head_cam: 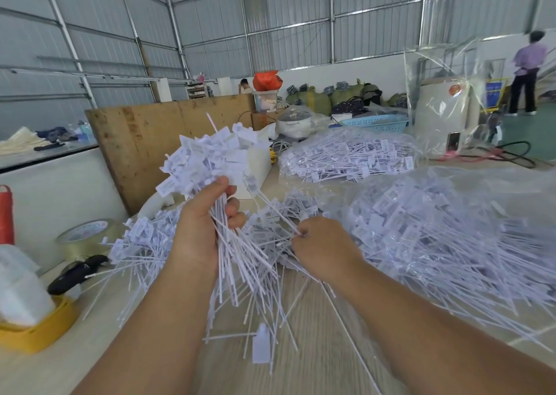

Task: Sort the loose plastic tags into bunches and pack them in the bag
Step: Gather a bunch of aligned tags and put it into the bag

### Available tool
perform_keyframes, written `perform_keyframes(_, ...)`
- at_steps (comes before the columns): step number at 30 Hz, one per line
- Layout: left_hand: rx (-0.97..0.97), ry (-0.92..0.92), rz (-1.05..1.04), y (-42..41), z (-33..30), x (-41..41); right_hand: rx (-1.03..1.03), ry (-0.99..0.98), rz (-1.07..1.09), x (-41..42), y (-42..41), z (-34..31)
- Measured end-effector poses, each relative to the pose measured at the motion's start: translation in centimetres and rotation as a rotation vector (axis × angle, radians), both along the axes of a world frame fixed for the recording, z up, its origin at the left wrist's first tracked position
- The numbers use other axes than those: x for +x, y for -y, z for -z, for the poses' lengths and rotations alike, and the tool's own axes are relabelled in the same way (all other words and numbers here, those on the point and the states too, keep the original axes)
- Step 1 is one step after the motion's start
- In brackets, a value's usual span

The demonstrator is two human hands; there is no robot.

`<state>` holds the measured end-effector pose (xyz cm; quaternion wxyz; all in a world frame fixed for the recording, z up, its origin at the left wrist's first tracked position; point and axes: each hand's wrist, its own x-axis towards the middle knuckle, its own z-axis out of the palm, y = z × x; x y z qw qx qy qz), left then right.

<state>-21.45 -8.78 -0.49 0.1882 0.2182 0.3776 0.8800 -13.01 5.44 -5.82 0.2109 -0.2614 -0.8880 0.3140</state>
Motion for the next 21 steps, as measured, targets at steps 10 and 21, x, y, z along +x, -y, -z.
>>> perform_keyframes(10,0.043,-0.019,-0.011,0.5,-0.4,-0.2,0.051,-0.037,0.019,0.3,0.5,-0.3)
perform_keyframes(21,-0.207,0.005,-0.285,-0.5,0.3,-0.5,0.260,-0.156,0.063,0.7,1.2,-1.4)
